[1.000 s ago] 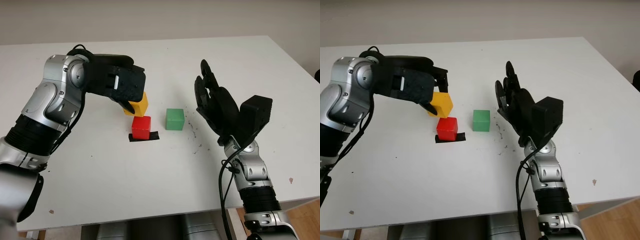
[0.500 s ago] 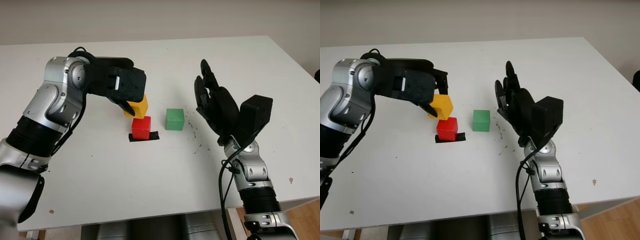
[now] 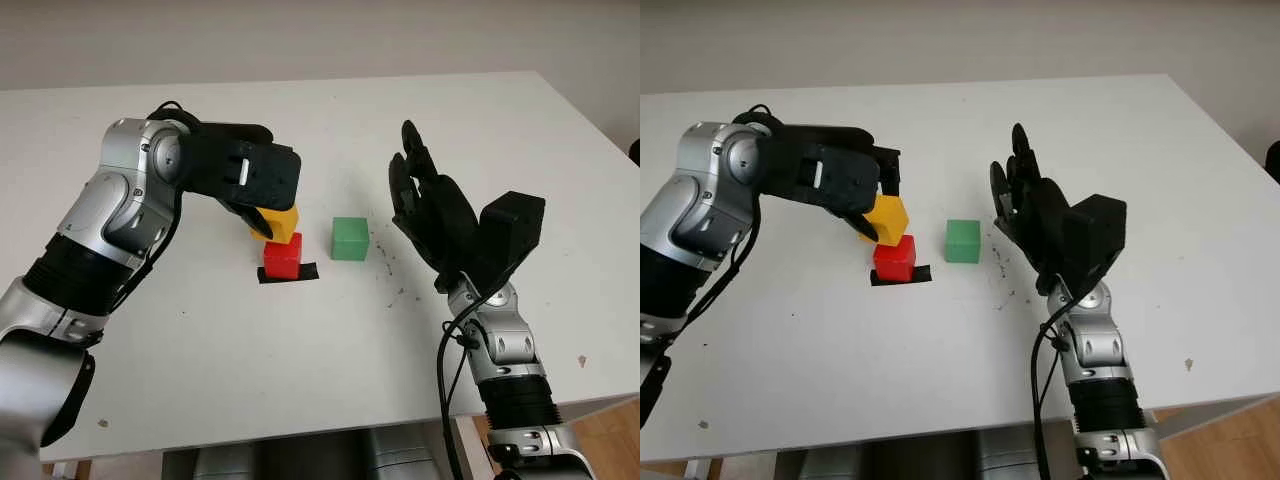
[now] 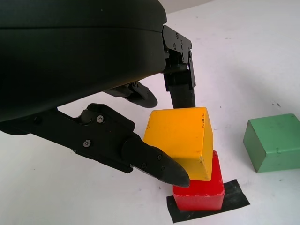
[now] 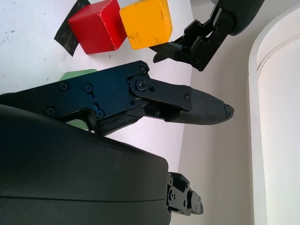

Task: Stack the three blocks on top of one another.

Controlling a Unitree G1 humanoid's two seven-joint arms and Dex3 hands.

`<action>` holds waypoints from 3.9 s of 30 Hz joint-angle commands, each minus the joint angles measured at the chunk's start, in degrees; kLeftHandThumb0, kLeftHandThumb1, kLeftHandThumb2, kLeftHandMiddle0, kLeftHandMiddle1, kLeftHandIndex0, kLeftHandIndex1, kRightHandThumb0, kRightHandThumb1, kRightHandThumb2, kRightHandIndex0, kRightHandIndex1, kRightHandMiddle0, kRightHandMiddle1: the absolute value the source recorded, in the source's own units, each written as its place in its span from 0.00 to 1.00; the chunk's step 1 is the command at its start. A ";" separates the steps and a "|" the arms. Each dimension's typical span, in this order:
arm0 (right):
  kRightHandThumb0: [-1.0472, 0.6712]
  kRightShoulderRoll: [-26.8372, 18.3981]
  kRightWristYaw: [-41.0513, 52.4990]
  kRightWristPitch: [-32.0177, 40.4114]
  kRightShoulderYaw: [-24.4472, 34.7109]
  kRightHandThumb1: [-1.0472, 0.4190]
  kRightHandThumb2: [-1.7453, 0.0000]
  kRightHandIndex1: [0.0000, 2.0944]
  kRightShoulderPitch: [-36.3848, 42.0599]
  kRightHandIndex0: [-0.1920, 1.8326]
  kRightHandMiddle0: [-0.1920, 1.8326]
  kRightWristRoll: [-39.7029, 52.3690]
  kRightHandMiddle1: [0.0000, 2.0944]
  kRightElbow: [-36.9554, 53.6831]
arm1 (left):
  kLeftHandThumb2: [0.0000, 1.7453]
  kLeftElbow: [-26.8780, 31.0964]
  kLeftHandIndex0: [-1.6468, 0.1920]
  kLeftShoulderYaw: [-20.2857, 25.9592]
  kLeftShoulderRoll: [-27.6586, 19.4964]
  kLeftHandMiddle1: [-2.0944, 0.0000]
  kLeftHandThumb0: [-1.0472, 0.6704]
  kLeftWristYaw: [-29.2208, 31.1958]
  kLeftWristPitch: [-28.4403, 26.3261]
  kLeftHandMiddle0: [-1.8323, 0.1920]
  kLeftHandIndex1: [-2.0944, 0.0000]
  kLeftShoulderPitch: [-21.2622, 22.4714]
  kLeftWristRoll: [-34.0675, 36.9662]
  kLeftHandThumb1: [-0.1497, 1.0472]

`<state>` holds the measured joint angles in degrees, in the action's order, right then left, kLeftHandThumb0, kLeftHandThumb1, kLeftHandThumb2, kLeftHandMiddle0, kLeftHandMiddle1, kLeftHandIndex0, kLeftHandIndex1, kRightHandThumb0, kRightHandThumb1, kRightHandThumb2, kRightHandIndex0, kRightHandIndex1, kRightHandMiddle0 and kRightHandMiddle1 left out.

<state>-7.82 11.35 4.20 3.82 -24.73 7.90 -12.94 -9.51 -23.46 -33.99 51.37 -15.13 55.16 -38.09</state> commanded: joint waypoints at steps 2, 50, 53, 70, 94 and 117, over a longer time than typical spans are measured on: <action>0.18 -0.06 -0.08 -0.30 -0.07 0.00 0.64 0.00 0.34 0.00 0.00 -0.36 0.00 1.38 | 0.03 0.15 0.73 -0.01 0.62 0.76 0.36 0.43 -1.21 0.77 0.27 -0.43 0.20 0.95; 0.18 0.12 -0.01 0.21 0.03 0.00 0.64 0.00 0.45 0.00 0.00 -0.48 0.00 1.89 | 0.03 1.40 0.71 -0.14 1.87 0.74 0.38 0.76 -2.79 0.78 0.21 -1.55 1.03 0.94; 0.18 0.18 0.06 0.28 0.12 0.00 0.64 0.00 0.44 0.00 0.00 -0.37 0.00 1.83 | 0.03 1.24 0.70 0.00 1.96 0.75 0.38 0.64 -3.00 0.79 0.20 -1.62 1.72 0.93; 0.18 0.05 0.05 0.53 0.17 0.00 0.65 0.00 0.58 0.00 0.00 -0.25 0.00 1.95 | 0.03 1.44 0.82 -0.50 1.15 0.99 0.18 0.06 -0.48 0.88 0.87 -1.99 0.61 0.91; 0.19 -3.76 -2.55 3.76 -1.66 0.03 0.96 0.05 -2.90 0.11 0.11 -7.85 0.05 2.90 | 0.34 11.02 0.92 18.07 2.24 0.97 0.13 -15.68 -7.66 0.92 0.96 -7.19 9.91 1.00; 0.17 -23.35 11.82 -7.05 -14.09 0.12 0.97 0.09 -15.97 0.28 0.30 -27.68 0.08 -4.87 | 0.39 31.05 0.87 34.92 8.80 0.97 0.18 -40.36 -9.85 0.92 0.96 -35.19 22.80 1.00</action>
<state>-30.07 23.25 -1.72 -9.57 -39.10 -18.91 -17.36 19.69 10.47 -25.94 12.04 -24.62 20.42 -15.53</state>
